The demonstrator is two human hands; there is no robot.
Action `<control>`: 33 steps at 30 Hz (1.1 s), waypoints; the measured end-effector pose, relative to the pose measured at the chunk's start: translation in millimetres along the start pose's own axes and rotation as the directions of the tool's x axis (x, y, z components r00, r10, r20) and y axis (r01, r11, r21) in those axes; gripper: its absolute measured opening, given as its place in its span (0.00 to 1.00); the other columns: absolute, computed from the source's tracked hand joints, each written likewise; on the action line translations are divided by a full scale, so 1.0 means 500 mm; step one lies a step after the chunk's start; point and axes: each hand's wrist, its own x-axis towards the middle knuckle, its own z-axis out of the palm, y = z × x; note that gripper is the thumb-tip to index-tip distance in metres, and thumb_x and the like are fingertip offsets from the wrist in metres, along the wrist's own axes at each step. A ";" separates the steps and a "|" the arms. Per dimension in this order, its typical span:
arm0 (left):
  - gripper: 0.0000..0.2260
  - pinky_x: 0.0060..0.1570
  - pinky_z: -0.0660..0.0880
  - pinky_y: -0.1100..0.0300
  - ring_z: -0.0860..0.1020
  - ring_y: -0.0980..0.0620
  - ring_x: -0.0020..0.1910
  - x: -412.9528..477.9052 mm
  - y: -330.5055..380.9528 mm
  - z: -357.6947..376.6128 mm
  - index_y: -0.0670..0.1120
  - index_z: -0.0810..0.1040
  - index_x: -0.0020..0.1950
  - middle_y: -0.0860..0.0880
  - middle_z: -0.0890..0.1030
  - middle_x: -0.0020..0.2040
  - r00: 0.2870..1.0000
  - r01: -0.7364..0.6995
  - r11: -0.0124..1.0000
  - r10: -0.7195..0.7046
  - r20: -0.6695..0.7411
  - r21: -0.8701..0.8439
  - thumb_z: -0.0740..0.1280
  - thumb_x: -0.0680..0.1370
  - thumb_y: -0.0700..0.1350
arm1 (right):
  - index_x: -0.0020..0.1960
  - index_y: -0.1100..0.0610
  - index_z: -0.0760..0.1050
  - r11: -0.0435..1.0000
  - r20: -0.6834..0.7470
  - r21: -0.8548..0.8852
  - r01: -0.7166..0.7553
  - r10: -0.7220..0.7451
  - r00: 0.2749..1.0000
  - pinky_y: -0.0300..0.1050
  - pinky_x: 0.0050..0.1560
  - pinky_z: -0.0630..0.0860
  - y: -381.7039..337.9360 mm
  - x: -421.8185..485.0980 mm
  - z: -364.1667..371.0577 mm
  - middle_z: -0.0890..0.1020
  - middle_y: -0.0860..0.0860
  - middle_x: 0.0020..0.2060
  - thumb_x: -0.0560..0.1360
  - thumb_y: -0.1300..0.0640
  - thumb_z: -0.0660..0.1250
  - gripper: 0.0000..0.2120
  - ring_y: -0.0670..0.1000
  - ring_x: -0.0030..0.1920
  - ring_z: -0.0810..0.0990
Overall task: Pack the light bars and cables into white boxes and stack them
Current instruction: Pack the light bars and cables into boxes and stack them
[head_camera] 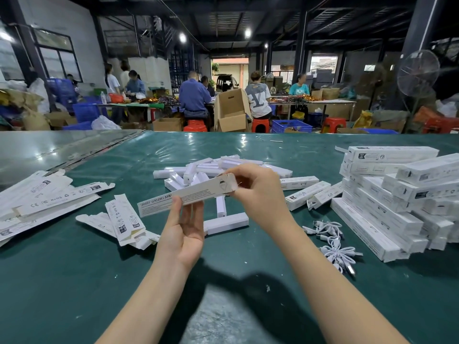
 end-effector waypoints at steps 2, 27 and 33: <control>0.06 0.39 0.80 0.61 0.83 0.54 0.33 0.000 -0.001 0.000 0.42 0.76 0.44 0.47 0.84 0.33 1.000 -0.017 1.000 0.016 0.027 0.024 0.63 0.78 0.43 | 0.36 0.56 0.77 0.989 -0.023 0.132 -0.066 0.070 0.997 0.45 0.40 0.76 -0.003 0.002 -0.002 0.81 0.54 0.33 0.67 0.73 0.67 0.12 0.54 0.36 0.78; 0.09 0.35 0.80 0.61 0.82 0.53 0.29 -0.013 -0.031 -0.004 0.38 0.75 0.42 0.45 0.82 0.30 0.997 0.050 0.998 -0.048 -0.066 0.034 0.62 0.79 0.41 | 0.68 0.58 0.69 0.997 -0.080 -0.040 0.068 -0.071 0.994 0.35 0.52 0.71 0.027 -0.027 0.028 0.82 0.55 0.51 0.76 0.68 0.61 0.21 0.50 0.53 0.79; 0.09 0.29 0.80 0.58 0.82 0.50 0.29 -0.020 -0.023 0.001 0.38 0.76 0.43 0.42 0.83 0.32 0.990 0.135 0.987 -0.132 -0.043 0.082 0.62 0.79 0.42 | 0.55 0.54 0.77 0.974 -0.102 0.216 -0.073 0.097 0.990 0.31 0.39 0.74 0.017 -0.014 0.009 0.74 0.45 0.44 0.73 0.70 0.65 0.15 0.35 0.39 0.77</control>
